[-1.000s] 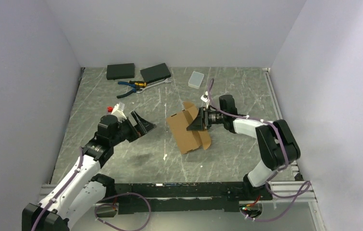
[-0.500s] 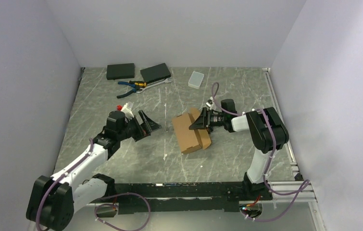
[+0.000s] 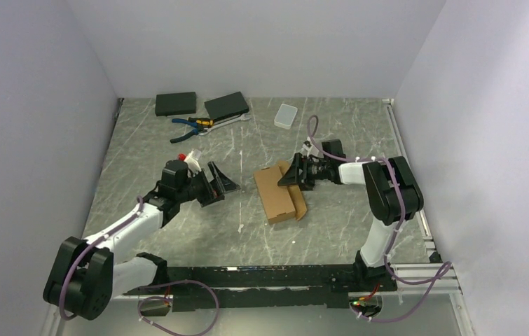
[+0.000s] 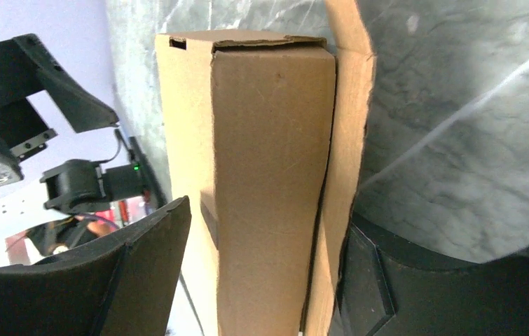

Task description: Fold the paper box

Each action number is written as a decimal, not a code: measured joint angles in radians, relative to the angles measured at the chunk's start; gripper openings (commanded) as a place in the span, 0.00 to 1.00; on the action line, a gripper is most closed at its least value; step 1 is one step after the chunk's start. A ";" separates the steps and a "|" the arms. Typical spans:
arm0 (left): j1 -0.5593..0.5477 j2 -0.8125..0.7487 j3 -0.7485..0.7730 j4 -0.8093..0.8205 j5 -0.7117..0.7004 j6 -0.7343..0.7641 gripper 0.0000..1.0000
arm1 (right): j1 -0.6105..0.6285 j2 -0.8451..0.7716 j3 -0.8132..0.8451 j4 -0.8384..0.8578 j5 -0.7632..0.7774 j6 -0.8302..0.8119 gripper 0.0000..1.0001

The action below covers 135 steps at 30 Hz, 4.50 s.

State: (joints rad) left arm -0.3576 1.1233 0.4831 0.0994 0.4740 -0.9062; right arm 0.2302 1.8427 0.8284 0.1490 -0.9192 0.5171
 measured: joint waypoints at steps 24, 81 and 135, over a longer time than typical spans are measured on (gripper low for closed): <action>-0.142 0.330 0.263 -0.151 -0.145 0.078 0.30 | -0.042 -0.256 0.164 -0.396 0.293 -0.552 0.07; 0.041 0.294 0.382 -0.225 -0.077 0.291 0.64 | 0.100 -0.759 -0.158 -0.523 -0.032 -1.464 0.27; -0.089 0.289 0.362 -0.298 -0.207 0.330 1.00 | 0.337 -0.523 -0.051 -0.360 0.478 -1.441 0.52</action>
State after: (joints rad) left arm -0.4461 1.4120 0.8448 -0.1986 0.2672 -0.5762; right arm 0.5671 1.3197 0.7769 -0.2111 -0.4412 -0.9241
